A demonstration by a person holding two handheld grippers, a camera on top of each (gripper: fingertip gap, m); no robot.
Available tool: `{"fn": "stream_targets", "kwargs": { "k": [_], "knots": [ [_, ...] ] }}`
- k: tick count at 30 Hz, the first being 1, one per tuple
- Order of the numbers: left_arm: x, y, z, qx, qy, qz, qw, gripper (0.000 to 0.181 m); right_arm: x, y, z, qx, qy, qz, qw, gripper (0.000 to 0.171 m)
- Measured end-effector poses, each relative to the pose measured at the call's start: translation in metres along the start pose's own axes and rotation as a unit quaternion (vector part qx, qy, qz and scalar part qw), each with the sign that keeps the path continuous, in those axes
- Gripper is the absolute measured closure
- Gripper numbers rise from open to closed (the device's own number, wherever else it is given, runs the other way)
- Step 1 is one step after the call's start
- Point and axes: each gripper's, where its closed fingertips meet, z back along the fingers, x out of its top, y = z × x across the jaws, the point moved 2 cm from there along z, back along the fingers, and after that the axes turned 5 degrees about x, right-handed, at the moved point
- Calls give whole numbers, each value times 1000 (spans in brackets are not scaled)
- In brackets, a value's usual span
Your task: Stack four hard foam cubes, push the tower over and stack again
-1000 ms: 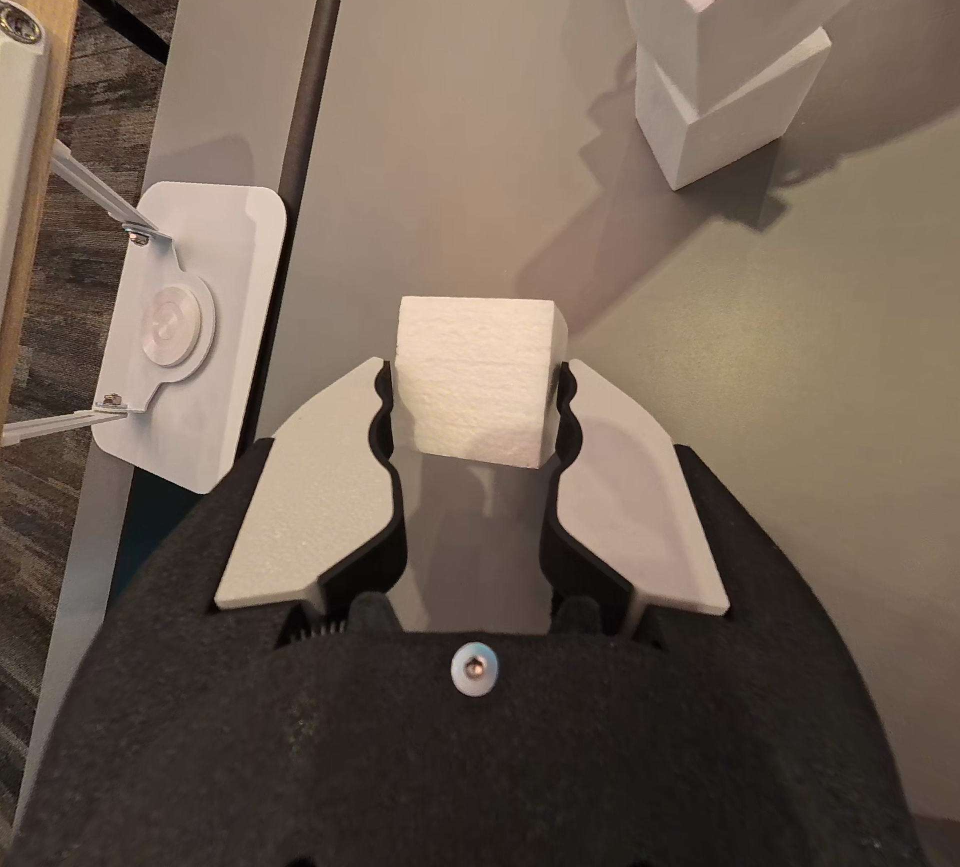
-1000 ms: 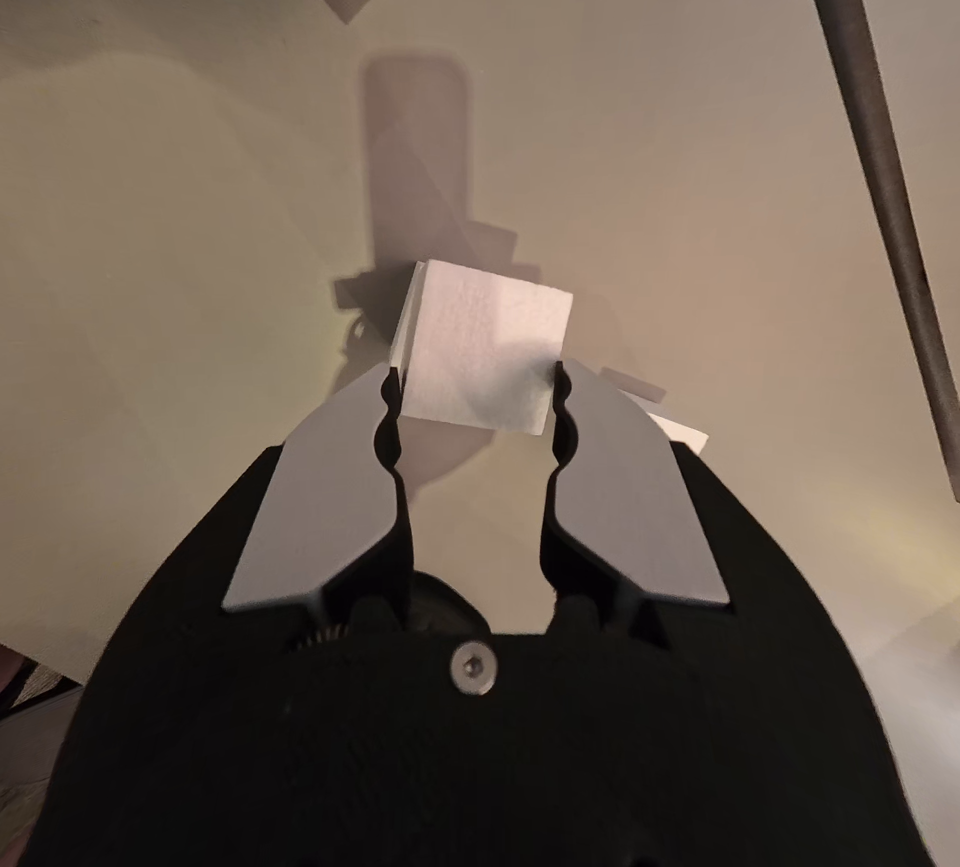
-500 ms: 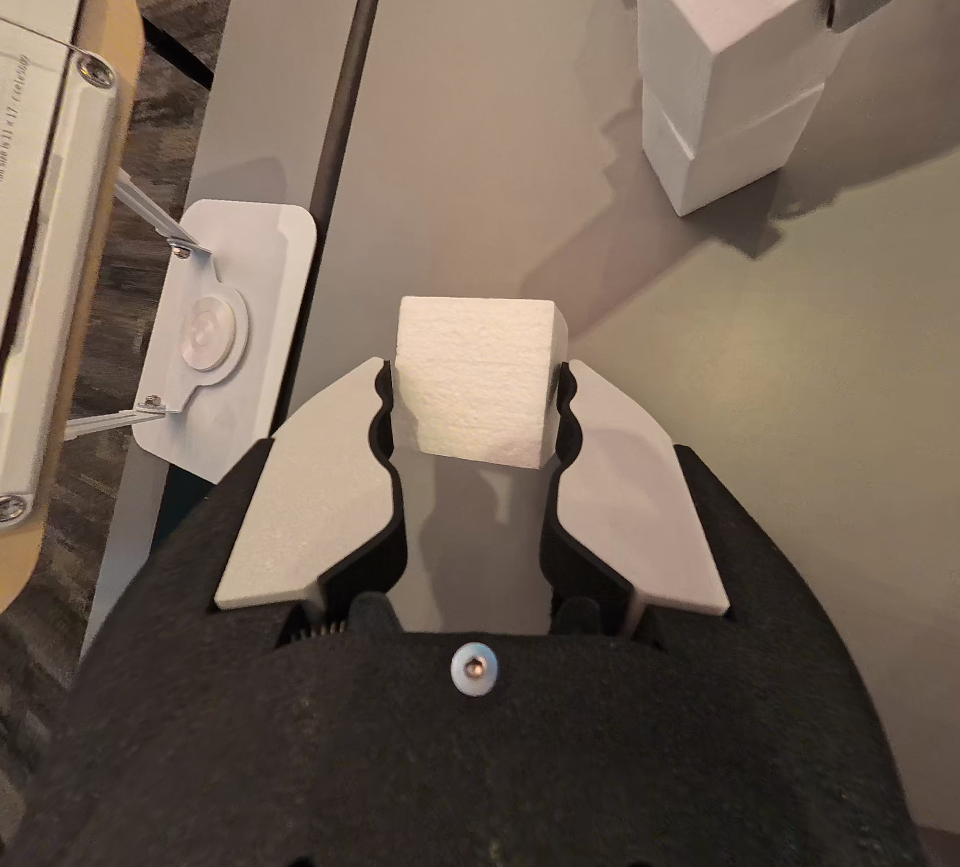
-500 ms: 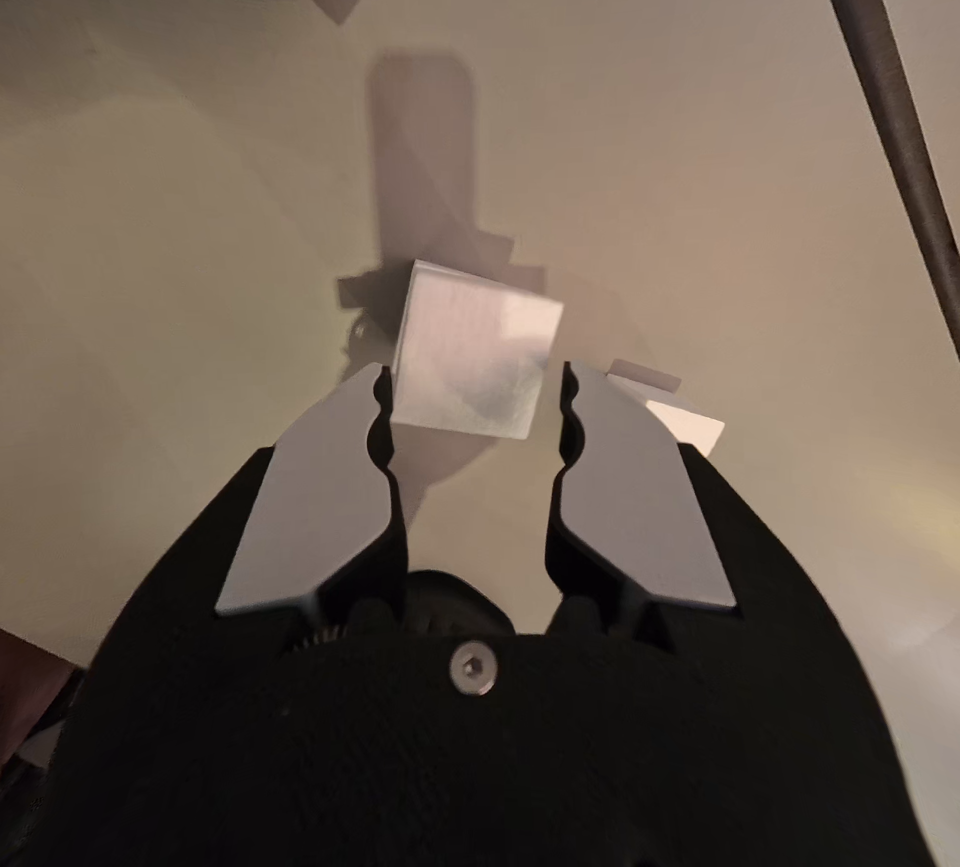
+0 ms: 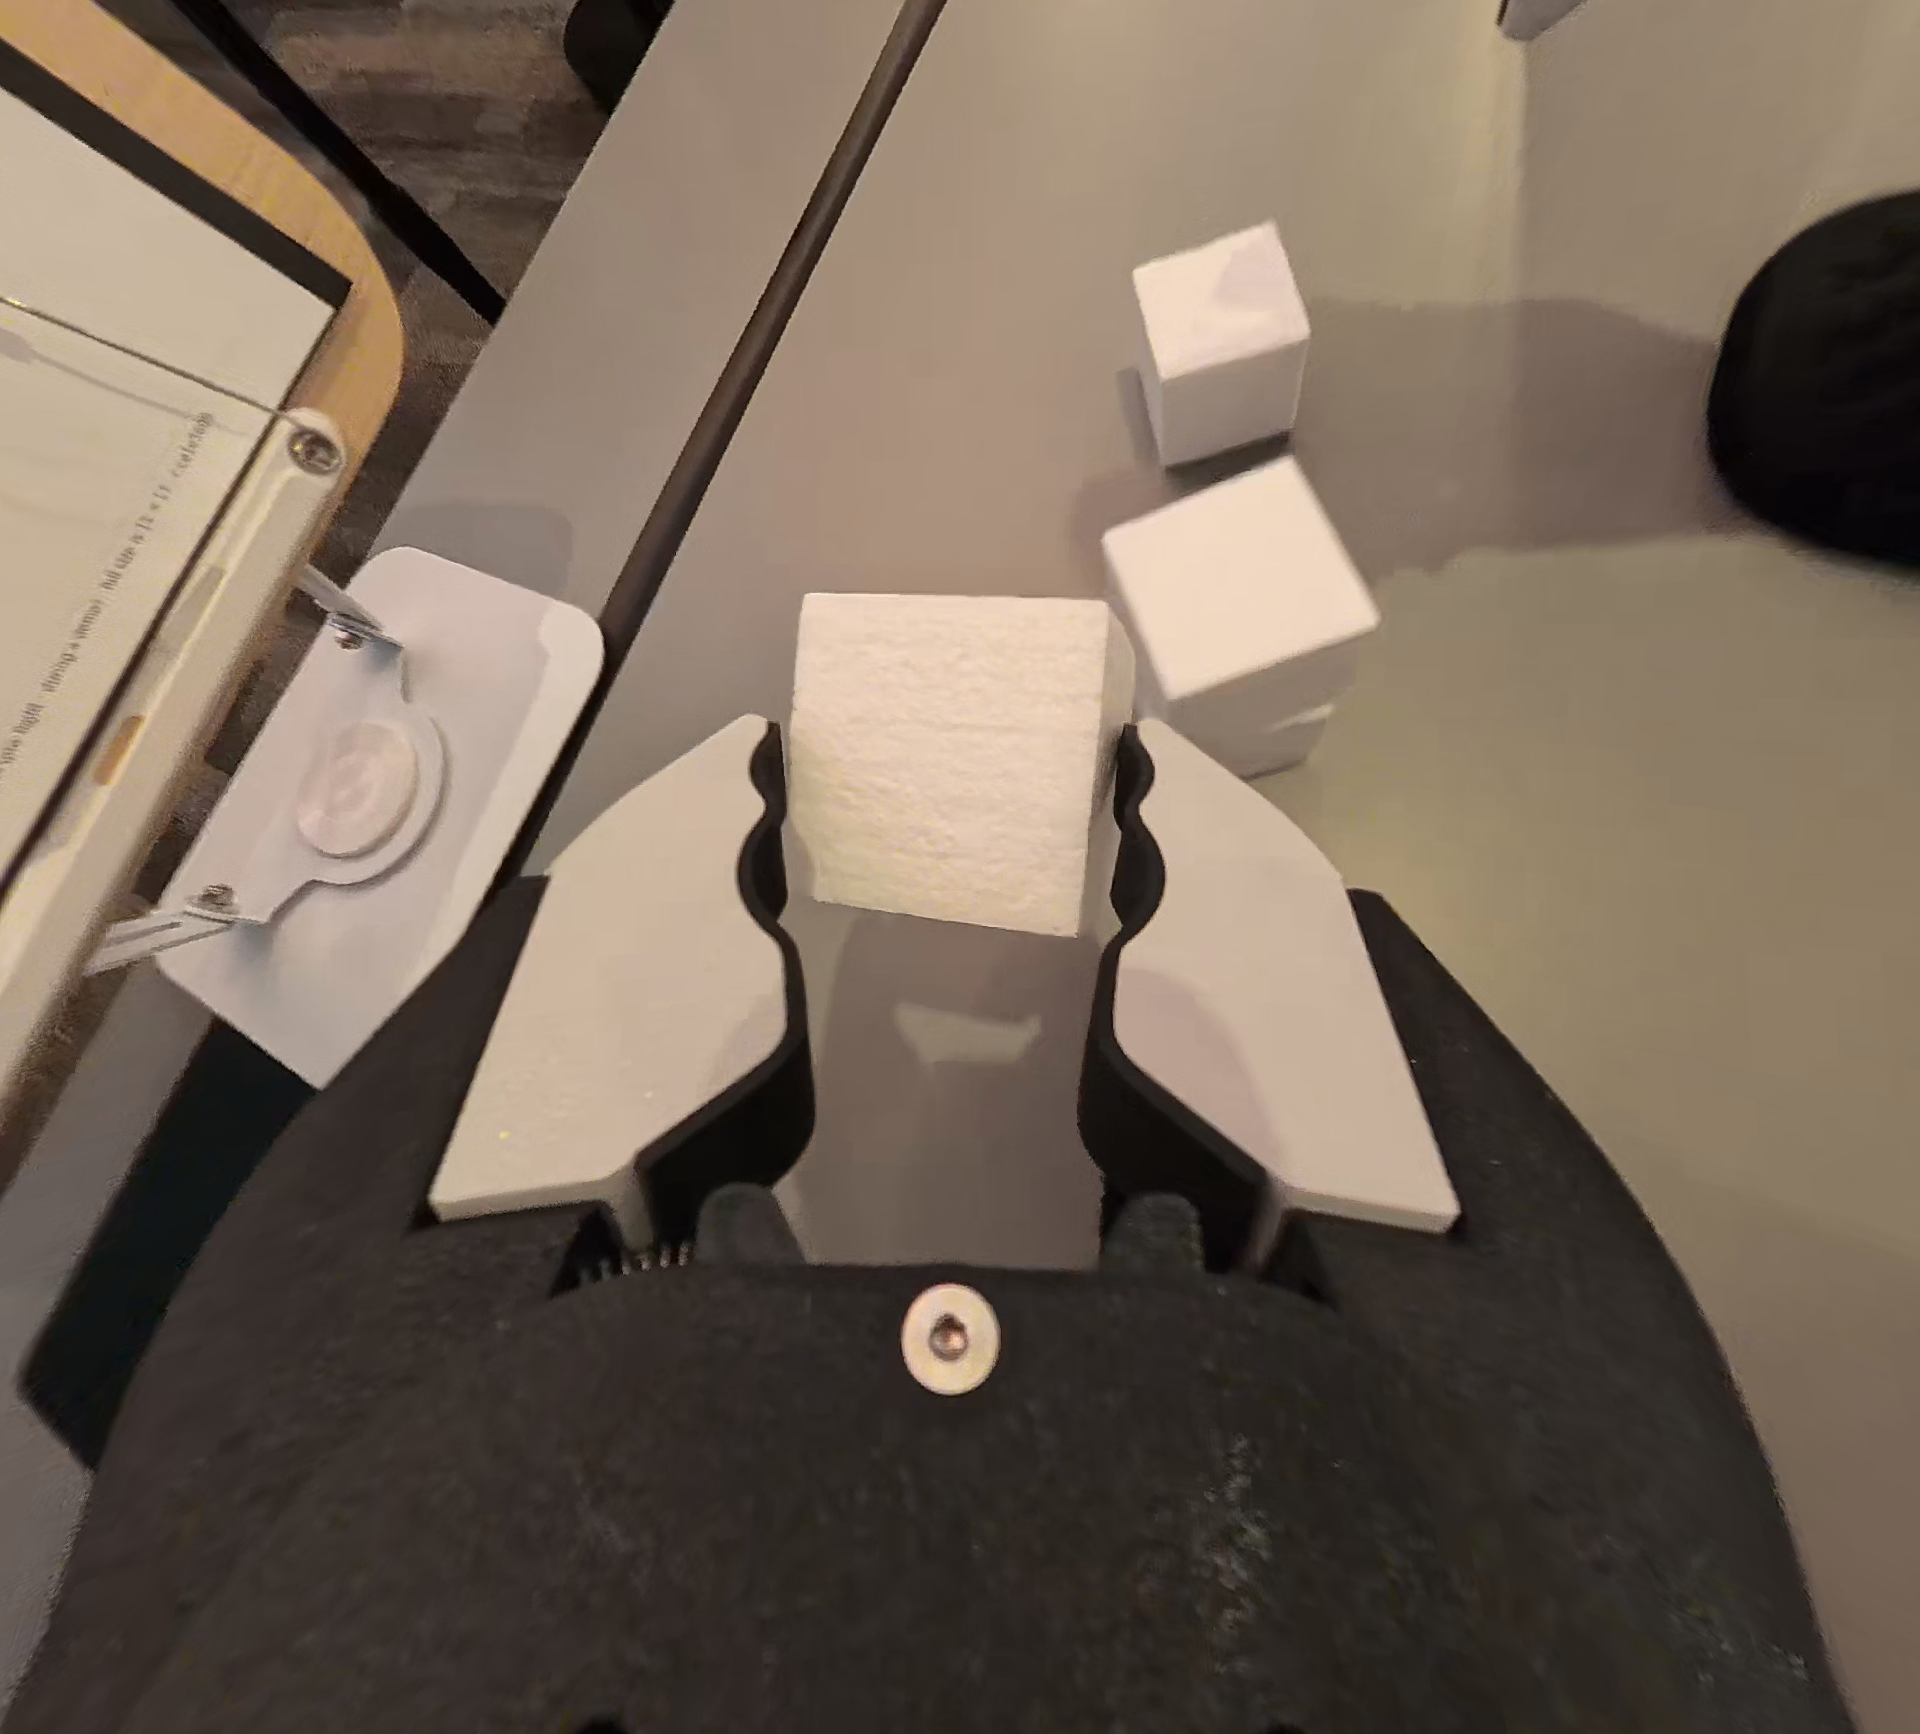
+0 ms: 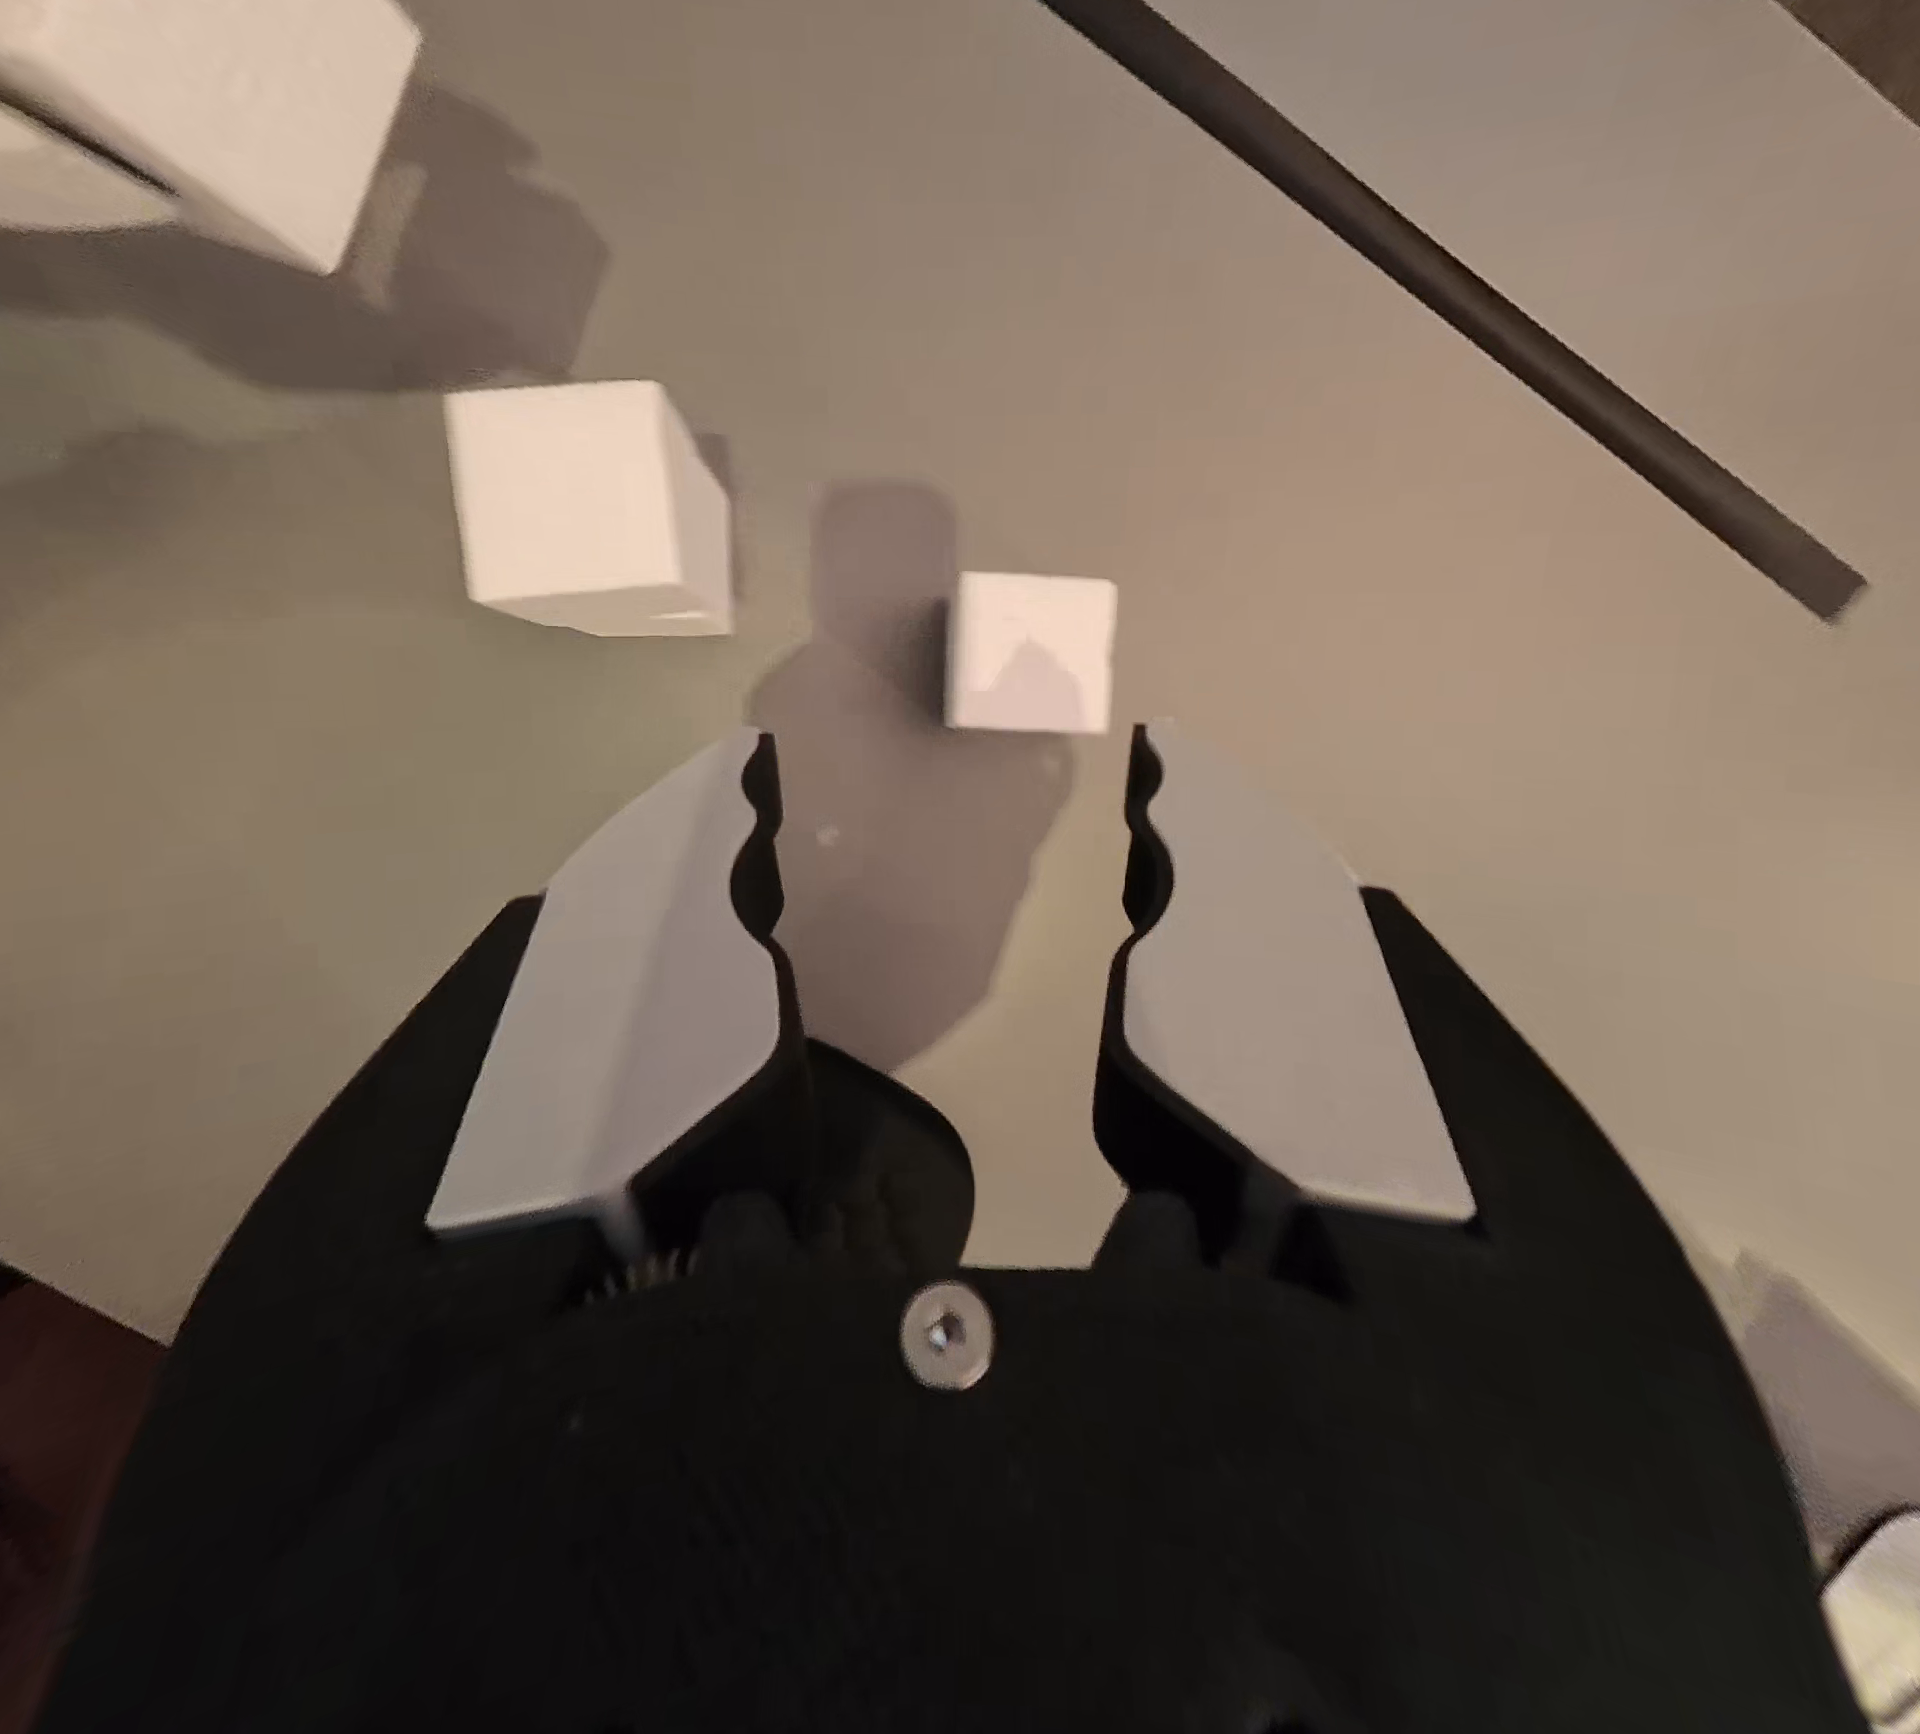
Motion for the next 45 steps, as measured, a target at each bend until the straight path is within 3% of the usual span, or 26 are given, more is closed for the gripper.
{"fn": "stream_targets", "kwargs": {
  "k": [7,14,45],
  "knots": [
    [35,-30,-18,33,23,102,994,120,-20,-34,14,-13,-17,-61,998,106],
    [27,-45,-28,54,103,117,986,120,-26,-41,12,-8,-6,-66,998,106],
    [31,-59,-48,124,159,95,975,120,-27,-42,7,27,-9,-63,998,107]
  ]
}}
